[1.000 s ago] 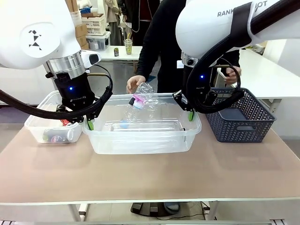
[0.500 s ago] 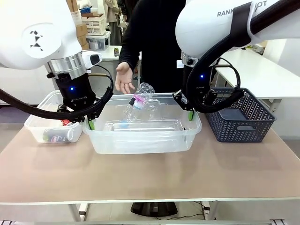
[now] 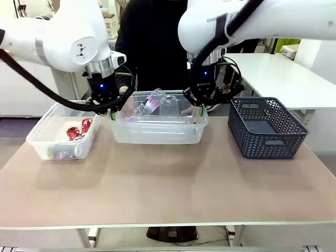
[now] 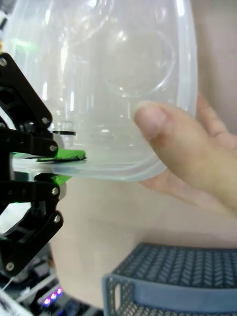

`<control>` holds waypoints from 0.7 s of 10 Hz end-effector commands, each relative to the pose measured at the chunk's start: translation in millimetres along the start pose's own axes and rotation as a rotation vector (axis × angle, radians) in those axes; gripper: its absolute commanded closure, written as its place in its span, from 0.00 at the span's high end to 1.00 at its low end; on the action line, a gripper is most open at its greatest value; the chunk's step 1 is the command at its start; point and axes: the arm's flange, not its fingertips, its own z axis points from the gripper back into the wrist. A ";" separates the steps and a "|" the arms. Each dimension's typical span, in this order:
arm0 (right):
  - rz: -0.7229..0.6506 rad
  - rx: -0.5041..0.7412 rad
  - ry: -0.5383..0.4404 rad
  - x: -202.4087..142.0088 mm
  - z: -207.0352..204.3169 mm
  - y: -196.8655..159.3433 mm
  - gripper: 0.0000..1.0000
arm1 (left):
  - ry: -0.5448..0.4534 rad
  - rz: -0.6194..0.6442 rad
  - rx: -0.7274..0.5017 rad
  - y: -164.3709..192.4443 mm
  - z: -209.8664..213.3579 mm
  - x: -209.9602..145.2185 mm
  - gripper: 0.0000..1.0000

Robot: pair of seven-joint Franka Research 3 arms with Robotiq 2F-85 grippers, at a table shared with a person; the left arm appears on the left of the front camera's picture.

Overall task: Sort the waste into each basket.
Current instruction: Offer the picked Organizing box to the human, then release the Organizing box you were holding.

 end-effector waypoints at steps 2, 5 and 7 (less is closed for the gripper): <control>0.000 0.000 0.000 0.0 0.0 0.0 0.05 | 0.000 0.000 0.000 0.0 0.0 0.0 0.06; 0.000 0.000 0.000 0.0 0.0 0.0 0.05 | 0.000 0.000 0.000 0.0 0.0 0.0 0.06; 0.000 0.000 0.000 0.0 0.0 0.0 0.05 | 0.000 0.000 0.000 0.0 0.0 0.0 0.06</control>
